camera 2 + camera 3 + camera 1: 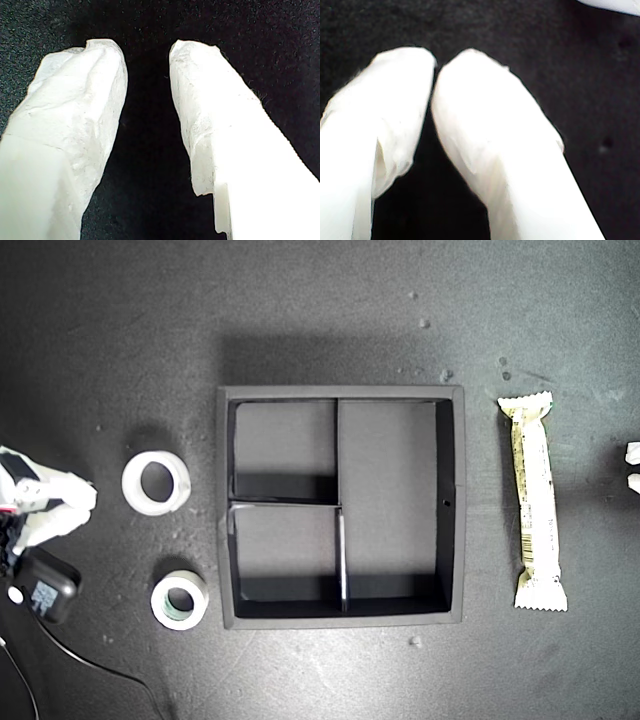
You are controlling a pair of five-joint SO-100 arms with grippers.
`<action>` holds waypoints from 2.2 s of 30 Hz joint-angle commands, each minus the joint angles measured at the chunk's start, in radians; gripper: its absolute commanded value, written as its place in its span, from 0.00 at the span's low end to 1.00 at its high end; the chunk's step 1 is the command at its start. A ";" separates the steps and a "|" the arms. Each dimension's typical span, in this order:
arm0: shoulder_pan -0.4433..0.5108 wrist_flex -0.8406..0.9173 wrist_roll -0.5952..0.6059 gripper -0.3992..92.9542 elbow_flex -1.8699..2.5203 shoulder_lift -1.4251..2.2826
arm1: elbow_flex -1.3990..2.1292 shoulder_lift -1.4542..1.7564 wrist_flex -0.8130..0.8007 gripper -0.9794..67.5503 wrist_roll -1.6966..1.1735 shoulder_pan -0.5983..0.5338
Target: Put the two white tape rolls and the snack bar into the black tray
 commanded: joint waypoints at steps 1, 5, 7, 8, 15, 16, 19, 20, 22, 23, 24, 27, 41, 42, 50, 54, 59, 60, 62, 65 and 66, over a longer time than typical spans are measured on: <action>0.002 0.037 -0.075 0.01 0.058 0.049 | 0.012 0.006 0.006 0.01 -0.167 0.069; 0.002 0.037 -0.075 0.01 0.058 0.049 | 0.012 0.006 0.008 0.01 -0.169 0.078; 0.002 0.037 -0.075 0.01 0.058 0.049 | 0.012 0.006 0.008 0.01 -0.169 0.078; 0.002 0.037 -0.075 0.01 0.058 0.049 | 0.012 0.006 0.008 0.01 -0.169 0.078; 0.005 0.037 -0.069 0.01 0.058 0.049 | 0.012 0.006 0.008 0.01 -0.169 0.077; 0.006 0.037 -0.077 0.01 0.058 0.049 | 0.012 0.006 0.008 0.01 -0.169 0.077; 0.011 0.035 -0.153 0.01 0.058 0.049 | 0.012 0.006 0.008 0.01 -0.179 0.087; 0.011 0.035 -0.153 0.01 0.058 0.049 | 0.012 0.006 0.008 0.01 -0.181 0.094; 0.011 0.035 -0.175 0.00 0.058 0.049 | 0.012 0.006 0.008 0.01 -0.181 0.106; 0.011 0.035 -0.221 0.00 0.058 0.049 | 0.012 0.006 0.008 0.01 -0.175 0.109; 0.012 0.035 -0.262 0.00 0.058 0.049 | 0.012 0.006 0.006 0.01 -0.158 0.114; 0.009 -0.003 -0.236 0.01 0.058 0.049 | 0.012 0.006 -0.023 0.01 -0.110 0.152; 0.015 -0.074 -0.330 0.00 0.058 0.049 | 0.012 0.005 -0.213 0.01 0.199 0.252; 0.011 -0.074 -0.333 0.00 0.058 0.049 | 0.012 0.005 -0.224 0.01 0.202 0.247; -0.005 -0.097 -0.147 0.01 -0.193 0.049 | 0.008 0.005 -0.505 0.01 -0.110 0.235; -0.032 -0.245 0.041 0.04 -0.311 0.040 | -0.054 0.005 -0.577 0.01 -0.256 0.241; -0.031 -0.411 0.187 0.09 -0.492 -0.333 | -0.173 0.000 -0.554 0.01 -0.382 0.207; -0.031 -0.420 0.202 0.09 -0.546 -0.445 | -0.196 -0.006 -0.552 0.01 -0.402 0.193; -0.031 -0.422 0.221 0.10 -0.646 -0.650 | -0.233 -0.006 -0.552 0.02 -0.445 0.158; -0.040 -0.420 0.218 0.11 -0.716 -0.865 | -0.279 -0.008 -0.551 0.08 -0.489 0.101; -0.043 -0.422 0.212 0.12 -0.724 -0.911 | -0.290 -0.008 -0.549 0.11 -0.495 0.087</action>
